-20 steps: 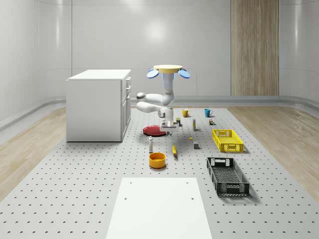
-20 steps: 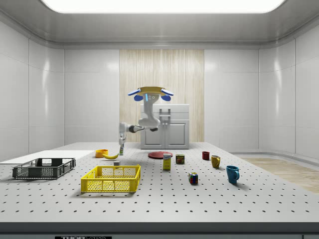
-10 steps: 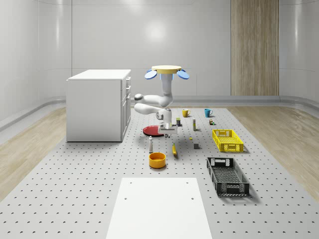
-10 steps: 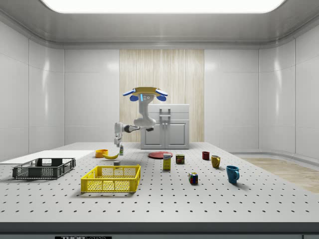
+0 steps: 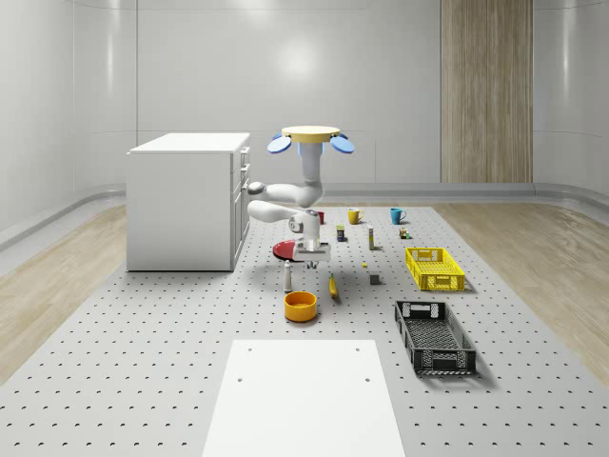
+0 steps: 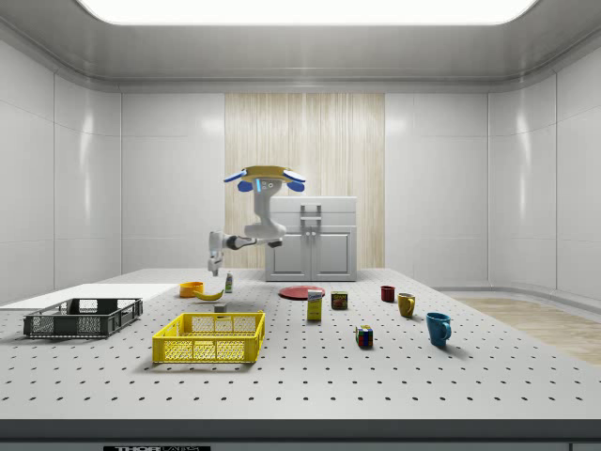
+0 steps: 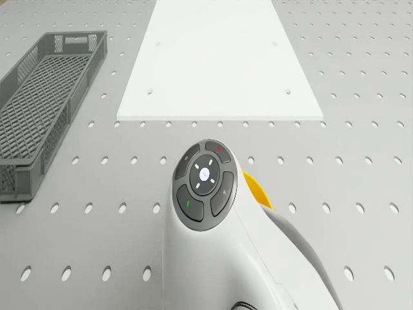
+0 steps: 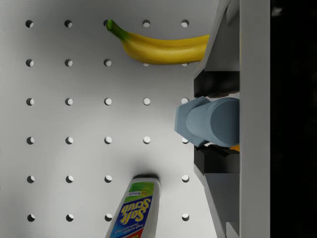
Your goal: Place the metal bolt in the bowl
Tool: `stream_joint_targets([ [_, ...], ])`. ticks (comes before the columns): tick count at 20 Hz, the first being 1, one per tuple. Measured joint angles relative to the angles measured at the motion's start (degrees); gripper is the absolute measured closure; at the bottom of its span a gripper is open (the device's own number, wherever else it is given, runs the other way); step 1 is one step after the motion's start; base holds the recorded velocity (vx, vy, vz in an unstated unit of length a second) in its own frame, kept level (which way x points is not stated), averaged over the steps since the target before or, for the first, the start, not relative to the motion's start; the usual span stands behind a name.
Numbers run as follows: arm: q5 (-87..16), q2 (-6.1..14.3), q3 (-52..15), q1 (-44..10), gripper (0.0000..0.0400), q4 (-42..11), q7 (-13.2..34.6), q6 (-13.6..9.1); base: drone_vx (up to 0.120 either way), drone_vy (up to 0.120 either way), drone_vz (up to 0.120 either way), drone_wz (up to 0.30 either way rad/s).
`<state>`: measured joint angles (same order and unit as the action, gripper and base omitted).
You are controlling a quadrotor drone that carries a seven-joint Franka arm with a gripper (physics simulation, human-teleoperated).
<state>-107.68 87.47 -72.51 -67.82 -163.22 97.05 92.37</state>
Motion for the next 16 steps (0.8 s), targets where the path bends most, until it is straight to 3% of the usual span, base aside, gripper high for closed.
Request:
stream_joint_targets([
  [3,0.0,0.0,0.0,0.0,0.0262,0.0,0.0,0.0,0.120,0.000,0.000,0.000],
  [8,0.0,-0.1,0.0,0.0,0.0262,0.0,0.0,-0.1,0.120,-0.120,0.000,0.000],
  [16,-0.1,-0.1,0.0,0.0,0.0262,0.0,0.0,-0.1,0.120,-0.035,0.000,0.000],
])
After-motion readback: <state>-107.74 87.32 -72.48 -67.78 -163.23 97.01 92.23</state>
